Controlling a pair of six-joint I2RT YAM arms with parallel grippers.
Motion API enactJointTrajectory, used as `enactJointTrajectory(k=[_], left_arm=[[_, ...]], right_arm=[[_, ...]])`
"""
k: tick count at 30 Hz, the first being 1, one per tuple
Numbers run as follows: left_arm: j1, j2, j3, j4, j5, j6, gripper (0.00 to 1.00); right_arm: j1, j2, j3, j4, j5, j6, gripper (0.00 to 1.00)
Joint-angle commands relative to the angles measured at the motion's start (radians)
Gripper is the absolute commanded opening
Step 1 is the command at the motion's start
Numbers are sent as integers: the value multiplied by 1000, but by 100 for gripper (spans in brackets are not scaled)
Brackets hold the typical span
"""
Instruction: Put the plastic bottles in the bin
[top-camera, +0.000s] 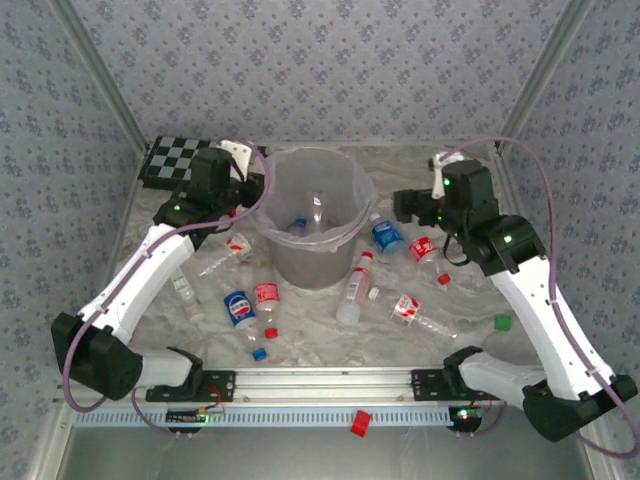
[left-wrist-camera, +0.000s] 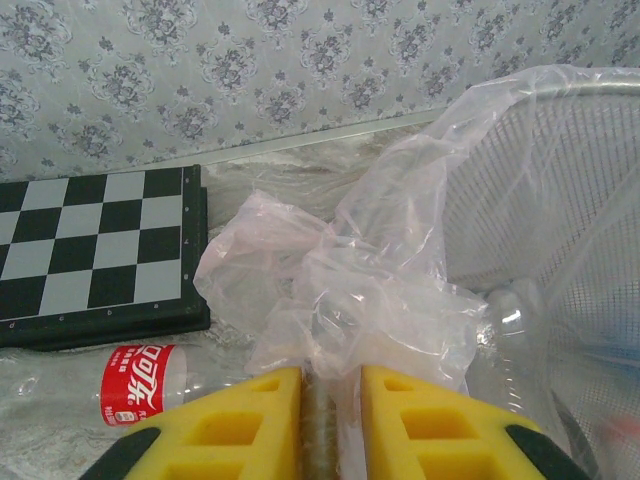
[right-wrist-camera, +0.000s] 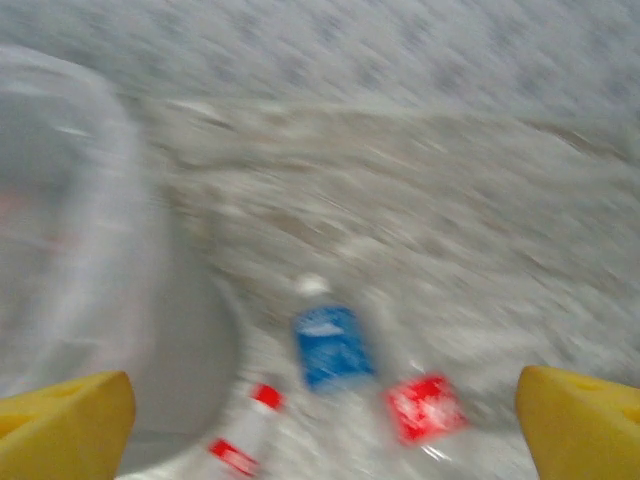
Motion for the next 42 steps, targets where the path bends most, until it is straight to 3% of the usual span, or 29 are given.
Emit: enactJointTrajectory(k=[1, 9, 14, 18, 20, 24, 30, 32, 42], left_arm=[[-7, -9, -16, -45, 13, 7, 22], [-7, 0, -18, -44, 8, 10, 22], [-9, 0, -20, -42, 7, 10, 22], [-9, 5, -20, -44, 5, 10, 22], [-9, 8, -16, -46, 2, 11, 23], [-9, 18, -9, -59, -11, 18, 23], [-9, 28, -8, -68, -29, 29, 23], [-9, 23, -12, -61, -31, 28, 23], [-14, 20, -30, -36, -33, 12, 23]], right_arm=[[-112, 14, -120, -122, -9, 23, 92], [-254, 194, -312, 10, -90, -3, 67], [-278, 303, -331, 121, -181, -33, 68], [-308, 414, -288, 155, -239, -47, 91], [-321, 479, -252, 142, -263, -55, 91], [-330, 586, -192, 128, -297, -83, 82], [-342, 711, -103, 129, -302, -122, 81], [-351, 739, -89, 124, -296, -127, 74], [-368, 668, -135, 111, -282, -121, 54]])
